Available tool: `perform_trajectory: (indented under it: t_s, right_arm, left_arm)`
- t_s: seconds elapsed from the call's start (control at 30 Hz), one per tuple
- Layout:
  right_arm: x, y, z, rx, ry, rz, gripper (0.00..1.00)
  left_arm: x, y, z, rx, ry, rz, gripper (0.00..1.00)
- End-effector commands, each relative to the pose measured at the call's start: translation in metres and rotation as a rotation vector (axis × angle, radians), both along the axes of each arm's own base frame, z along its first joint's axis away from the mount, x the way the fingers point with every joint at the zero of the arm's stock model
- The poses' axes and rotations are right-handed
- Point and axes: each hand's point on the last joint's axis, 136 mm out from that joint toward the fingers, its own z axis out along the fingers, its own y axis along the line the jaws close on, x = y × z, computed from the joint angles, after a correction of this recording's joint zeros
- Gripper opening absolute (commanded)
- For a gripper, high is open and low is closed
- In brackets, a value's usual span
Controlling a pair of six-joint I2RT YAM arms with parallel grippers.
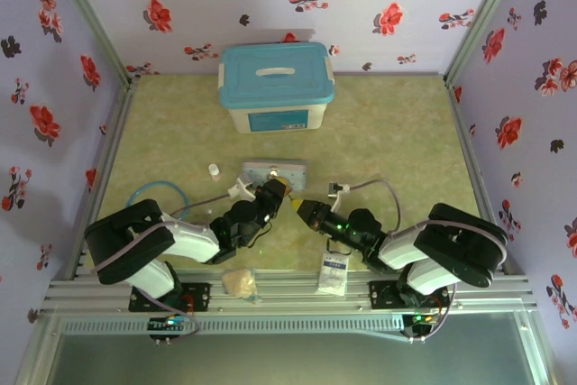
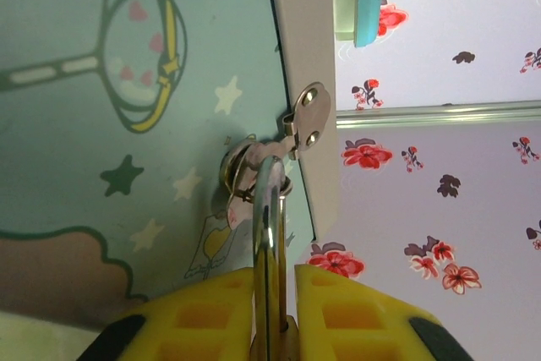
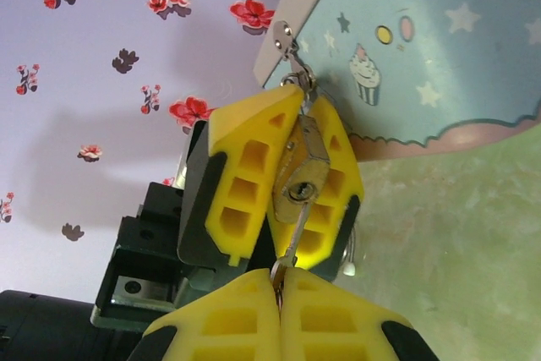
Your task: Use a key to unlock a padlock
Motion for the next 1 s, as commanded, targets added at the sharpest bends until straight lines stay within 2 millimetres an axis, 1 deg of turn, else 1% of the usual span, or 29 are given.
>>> perform_trajectory:
  t_s: [0.0, 0.13, 0.27, 0.37, 0.47, 0.53, 0.73, 0.8, 0.97]
  right_arm:
    - [0.001, 0.009, 0.011, 0.014, -0.042, 0.019, 0.00]
    - [0.003, 0.009, 0.013, 0.017, -0.046, 0.015, 0.00]
    - [0.006, 0.006, 0.009, 0.009, -0.040, 0.004, 0.00]
    - [0.009, 0.006, 0.015, 0.018, -0.058, 0.007, 0.00]
    - [0.014, -0.001, 0.019, 0.025, -0.071, -0.005, 0.00]
    - [0.019, -0.004, 0.016, 0.021, -0.057, -0.005, 0.00]
    - [0.022, 0.011, 0.006, 0.002, -0.032, 0.052, 0.00]
    - [0.024, 0.011, 0.005, 0.002, -0.025, 0.046, 0.00]
    - [0.020, 0.009, 0.017, 0.024, -0.056, 0.076, 0.00]
  left_arm:
    - [0.000, -0.005, 0.034, -0.091, -0.072, 0.001, 0.00]
    - [0.000, -0.004, 0.031, -0.096, -0.064, 0.004, 0.00]
    - [-0.001, -0.006, 0.033, -0.098, -0.067, -0.001, 0.00]
    - [-0.002, -0.007, 0.034, -0.102, -0.068, -0.007, 0.00]
    - [-0.003, -0.007, 0.032, -0.110, -0.060, -0.007, 0.00]
    - [-0.003, -0.008, 0.033, -0.113, -0.061, -0.010, 0.00]
    - [-0.006, -0.012, 0.036, -0.136, -0.069, -0.028, 0.00]
    - [-0.006, -0.013, 0.031, -0.134, -0.057, -0.034, 0.00]
    - [-0.007, -0.017, 0.026, -0.138, -0.046, -0.044, 0.00]
